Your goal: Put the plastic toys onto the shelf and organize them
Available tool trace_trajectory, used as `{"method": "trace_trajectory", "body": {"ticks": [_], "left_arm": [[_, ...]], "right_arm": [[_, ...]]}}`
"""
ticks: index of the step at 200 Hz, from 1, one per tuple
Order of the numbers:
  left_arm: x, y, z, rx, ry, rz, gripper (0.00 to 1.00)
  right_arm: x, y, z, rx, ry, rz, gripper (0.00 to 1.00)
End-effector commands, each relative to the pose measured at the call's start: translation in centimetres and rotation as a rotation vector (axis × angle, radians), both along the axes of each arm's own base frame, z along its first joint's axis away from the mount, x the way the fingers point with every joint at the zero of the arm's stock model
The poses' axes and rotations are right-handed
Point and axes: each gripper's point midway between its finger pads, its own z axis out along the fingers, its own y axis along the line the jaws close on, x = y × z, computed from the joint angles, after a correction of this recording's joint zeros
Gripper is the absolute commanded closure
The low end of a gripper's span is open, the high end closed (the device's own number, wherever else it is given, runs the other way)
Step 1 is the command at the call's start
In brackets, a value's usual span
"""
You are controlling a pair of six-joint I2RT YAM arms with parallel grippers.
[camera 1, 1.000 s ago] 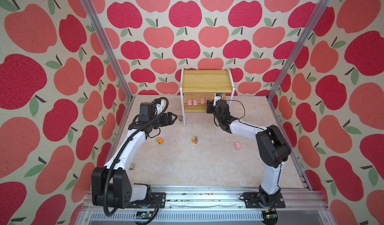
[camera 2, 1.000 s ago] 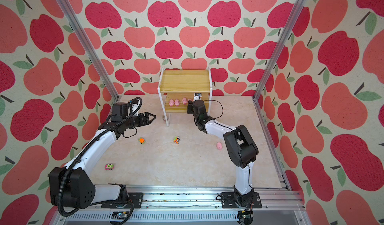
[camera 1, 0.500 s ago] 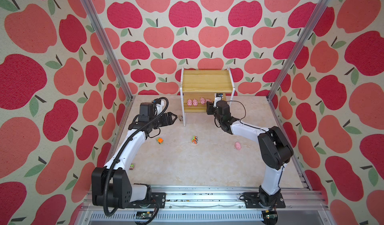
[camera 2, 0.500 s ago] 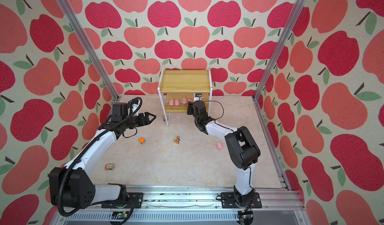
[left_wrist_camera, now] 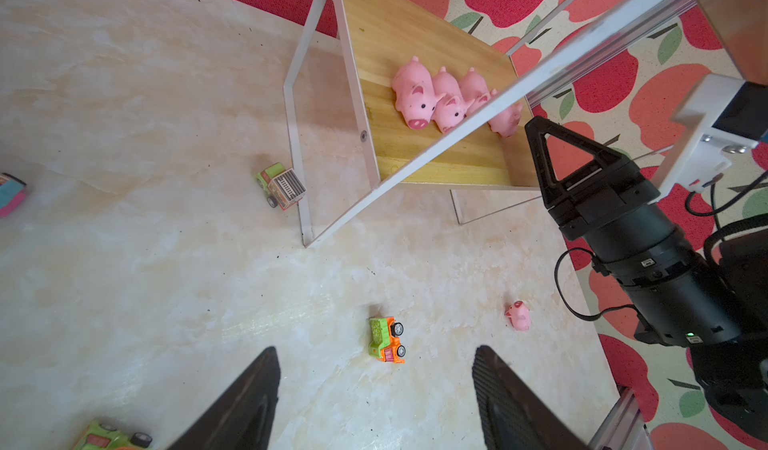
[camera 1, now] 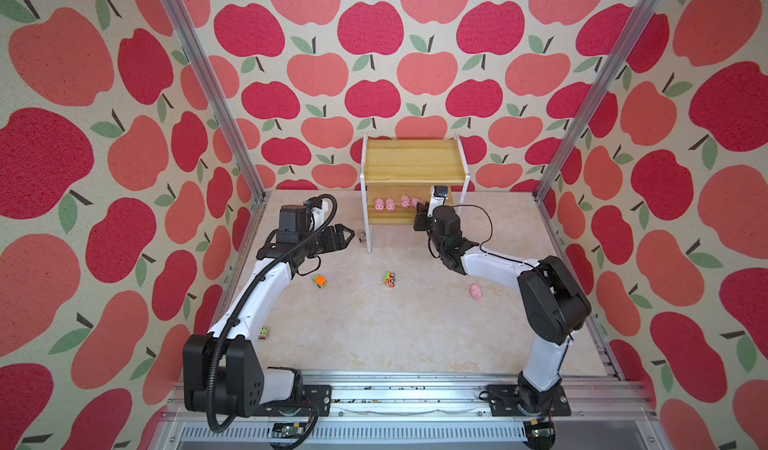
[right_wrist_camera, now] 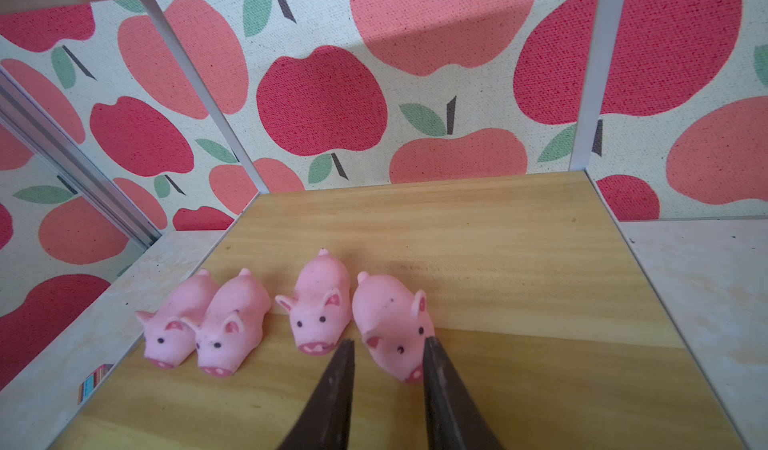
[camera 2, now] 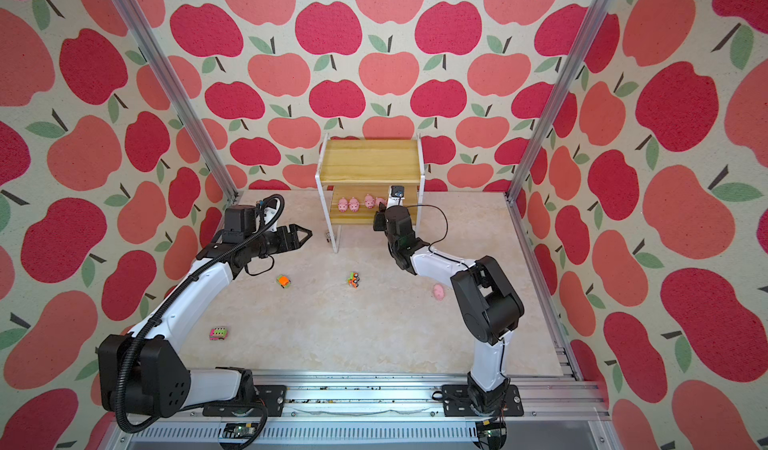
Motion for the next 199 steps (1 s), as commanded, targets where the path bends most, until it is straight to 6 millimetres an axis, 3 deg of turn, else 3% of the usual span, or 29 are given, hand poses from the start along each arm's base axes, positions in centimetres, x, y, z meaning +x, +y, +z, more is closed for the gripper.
{"method": "trace_trajectory", "body": {"ticks": [1,113,199], "left_arm": [[-0.5,-0.3,0.7,-0.006,-0.028,-0.017,0.24],[-0.4,-0.2,0.9,-0.007,-0.033,-0.015,0.24],[-0.4,-0.2,0.8,-0.011,-0.031,-0.017,0.24]], "right_arm": [[-0.2,-0.9,5.5,0.101,-0.124,-0.043,0.72],[0.3,-2.7,4.8,0.103,-0.110,-0.178,0.75],[1.0,-2.0,3.1,0.037,-0.008,-0.154,0.72]]}}
